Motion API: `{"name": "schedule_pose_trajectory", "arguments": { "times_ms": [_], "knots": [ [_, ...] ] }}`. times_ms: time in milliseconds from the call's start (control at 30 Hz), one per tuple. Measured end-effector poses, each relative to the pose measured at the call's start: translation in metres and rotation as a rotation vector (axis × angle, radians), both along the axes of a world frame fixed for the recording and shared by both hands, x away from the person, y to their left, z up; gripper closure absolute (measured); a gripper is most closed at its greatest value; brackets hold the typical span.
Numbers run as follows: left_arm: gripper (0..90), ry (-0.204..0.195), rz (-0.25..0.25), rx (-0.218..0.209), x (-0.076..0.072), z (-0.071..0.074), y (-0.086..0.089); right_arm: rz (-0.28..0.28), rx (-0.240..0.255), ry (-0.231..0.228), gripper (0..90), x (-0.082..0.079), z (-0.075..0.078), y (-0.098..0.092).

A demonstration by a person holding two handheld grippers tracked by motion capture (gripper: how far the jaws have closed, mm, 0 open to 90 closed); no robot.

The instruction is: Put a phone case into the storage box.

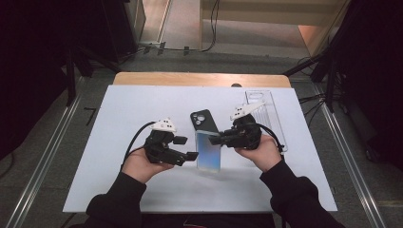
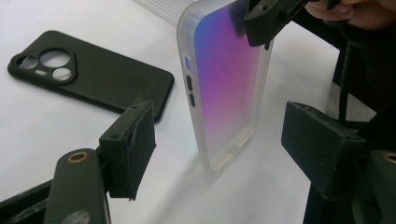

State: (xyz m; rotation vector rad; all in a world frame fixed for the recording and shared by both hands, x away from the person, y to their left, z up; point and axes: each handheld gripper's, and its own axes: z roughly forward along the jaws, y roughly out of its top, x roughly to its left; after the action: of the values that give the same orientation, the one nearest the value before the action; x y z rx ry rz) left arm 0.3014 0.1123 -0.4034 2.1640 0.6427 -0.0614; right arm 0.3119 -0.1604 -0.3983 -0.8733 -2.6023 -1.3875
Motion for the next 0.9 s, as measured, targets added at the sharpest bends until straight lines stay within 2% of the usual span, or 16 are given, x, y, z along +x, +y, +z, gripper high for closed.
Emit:
{"name": "schedule_pose_trajectory", "arguments": {
  "times_ms": [233, 300, 500, 600, 700, 833, 900],
  "knots": [
    [27.7, 0.016, -0.084, -0.001, 0.009, 0.006, -0.001, 0.075, 0.009, 0.000, 77.0, -0.002, 0.004, 0.003],
    [27.9, -0.006, -0.104, 0.015, 0.011, 0.008, -0.001, 0.091, 0.016, -0.009, 77.0, -0.002, 0.004, 0.002],
    [30.6, 0.048, -0.156, -0.013, 0.020, 0.011, -0.001, 0.141, 0.015, -0.035, 77.0, -0.003, 0.006, 0.002],
    [34.6, 0.047, -0.180, -0.005, 0.023, 0.012, -0.005, 0.157, 0.018, -0.044, 76.9, -0.004, 0.005, 0.003],
    [40.5, 0.048, -0.197, -0.024, 0.027, 0.011, -0.007, 0.174, 0.021, -0.054, 77.0, -0.004, 0.005, 0.003],
    [52.6, 0.090, -0.210, -0.029, 0.031, 0.008, -0.008, 0.183, 0.030, -0.053, 76.9, -0.004, 0.005, 0.004],
    [60.0, 0.081, -0.229, -0.041, 0.031, 0.007, -0.007, 0.191, 0.034, -0.047, 77.0, -0.003, 0.005, 0.004]
  ]
}}
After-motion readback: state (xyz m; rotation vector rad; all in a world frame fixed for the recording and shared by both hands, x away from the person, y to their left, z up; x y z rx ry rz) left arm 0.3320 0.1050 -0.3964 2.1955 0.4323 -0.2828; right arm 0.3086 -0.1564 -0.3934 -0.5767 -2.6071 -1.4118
